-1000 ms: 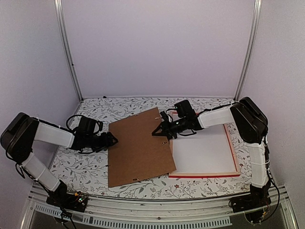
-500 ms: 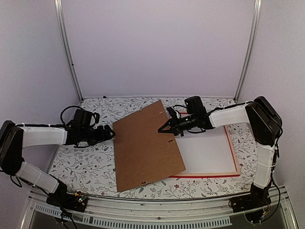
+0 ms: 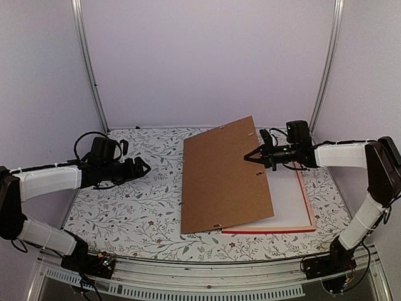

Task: Put the photo into the frame
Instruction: Place the backboard next to the photo.

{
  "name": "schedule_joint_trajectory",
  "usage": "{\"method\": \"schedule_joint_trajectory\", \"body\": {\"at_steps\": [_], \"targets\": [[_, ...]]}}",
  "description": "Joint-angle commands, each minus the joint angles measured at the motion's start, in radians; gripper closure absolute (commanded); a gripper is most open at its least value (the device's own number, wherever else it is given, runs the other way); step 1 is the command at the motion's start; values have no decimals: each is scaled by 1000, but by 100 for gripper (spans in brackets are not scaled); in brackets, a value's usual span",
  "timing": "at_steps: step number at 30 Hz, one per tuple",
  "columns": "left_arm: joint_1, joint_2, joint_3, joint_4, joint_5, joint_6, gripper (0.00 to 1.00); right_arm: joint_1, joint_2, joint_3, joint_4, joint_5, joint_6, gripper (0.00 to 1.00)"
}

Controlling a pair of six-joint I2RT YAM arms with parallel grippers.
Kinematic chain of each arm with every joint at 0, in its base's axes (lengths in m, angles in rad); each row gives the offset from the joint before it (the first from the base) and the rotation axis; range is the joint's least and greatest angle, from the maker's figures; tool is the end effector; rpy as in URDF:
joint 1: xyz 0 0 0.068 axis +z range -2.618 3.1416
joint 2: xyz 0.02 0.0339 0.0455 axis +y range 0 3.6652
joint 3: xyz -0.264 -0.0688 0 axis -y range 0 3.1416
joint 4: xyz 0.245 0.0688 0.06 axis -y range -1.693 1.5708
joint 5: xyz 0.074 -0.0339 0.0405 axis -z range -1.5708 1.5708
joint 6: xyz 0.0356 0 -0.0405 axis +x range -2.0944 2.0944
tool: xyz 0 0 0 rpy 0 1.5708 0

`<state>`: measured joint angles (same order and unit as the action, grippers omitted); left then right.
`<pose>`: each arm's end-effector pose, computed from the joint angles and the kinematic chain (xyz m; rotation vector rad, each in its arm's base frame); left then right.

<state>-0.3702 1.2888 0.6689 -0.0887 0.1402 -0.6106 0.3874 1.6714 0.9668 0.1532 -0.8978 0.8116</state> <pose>0.2441 -0.1001 0.2025 -0.2074 2.3536 -0.6578 0.3172 0.1595 0.2128 -0.1191 2.3378 1.6118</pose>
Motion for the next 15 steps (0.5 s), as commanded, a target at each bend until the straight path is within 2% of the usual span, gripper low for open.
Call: {"method": "schedule_joint_trajectory", "body": {"at_steps": [1, 7, 15], "targets": [[-14, 22, 26, 64, 85, 3, 10, -63, -133, -24, -17, -77, -31, 100], [-74, 92, 84, 72, 97, 9, 10, -189, -241, -59, -146, -91, -86, 100], [-146, 195, 120, 143, 109, 4, 11, -358, -314, -108, -264, -216, -170, 100]]}}
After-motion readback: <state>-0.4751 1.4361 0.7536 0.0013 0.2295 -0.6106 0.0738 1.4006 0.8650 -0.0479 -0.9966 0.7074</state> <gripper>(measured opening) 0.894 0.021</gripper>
